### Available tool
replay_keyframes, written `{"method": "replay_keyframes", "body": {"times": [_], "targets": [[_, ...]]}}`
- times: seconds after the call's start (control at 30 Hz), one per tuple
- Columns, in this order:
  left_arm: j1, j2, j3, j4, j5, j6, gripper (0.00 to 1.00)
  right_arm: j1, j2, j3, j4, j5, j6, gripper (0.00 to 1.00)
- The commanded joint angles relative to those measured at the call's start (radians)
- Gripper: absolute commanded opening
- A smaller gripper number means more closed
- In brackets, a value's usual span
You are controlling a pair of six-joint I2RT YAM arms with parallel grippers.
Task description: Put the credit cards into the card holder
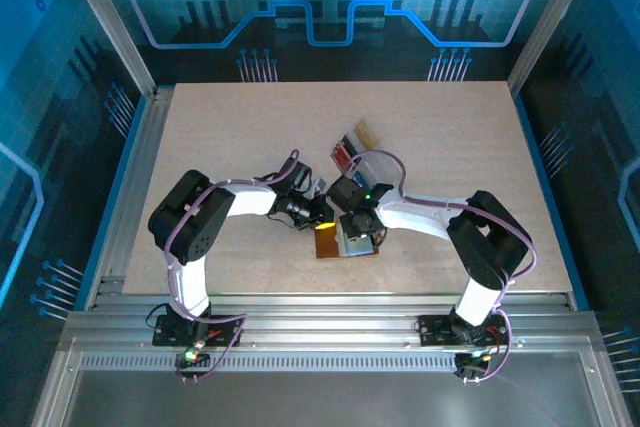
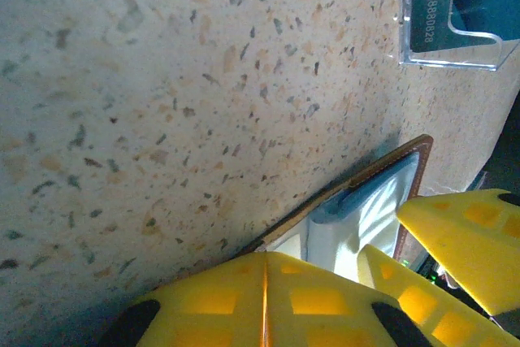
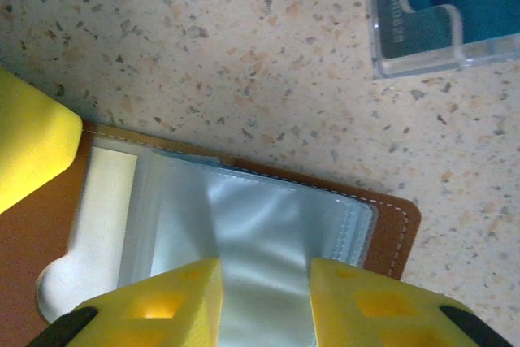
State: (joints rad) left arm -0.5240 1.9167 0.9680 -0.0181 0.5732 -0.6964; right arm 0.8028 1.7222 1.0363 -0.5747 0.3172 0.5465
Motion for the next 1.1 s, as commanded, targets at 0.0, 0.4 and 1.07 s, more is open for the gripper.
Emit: {"method": "replay_keyframes", "body": {"times": [0.0, 0.4, 1.07], "targets": [[-0.012, 0.059, -0.023, -0.059, -0.075, 0.031, 0.08, -0.024, -0.026, 0.029, -0.047, 0.021, -0.038, 0.35], [-0.012, 0.062, -0.021, -0.057, -0.073, 0.029, 0.08, -0.053, 0.033, 0.047, -0.005, -0.050, -0.075, 0.36], [-0.011, 0.068, -0.020, -0.057, -0.070, 0.023, 0.08, 0.002, 0.106, 0.002, -0.027, 0.062, -0.004, 0.27]]}}
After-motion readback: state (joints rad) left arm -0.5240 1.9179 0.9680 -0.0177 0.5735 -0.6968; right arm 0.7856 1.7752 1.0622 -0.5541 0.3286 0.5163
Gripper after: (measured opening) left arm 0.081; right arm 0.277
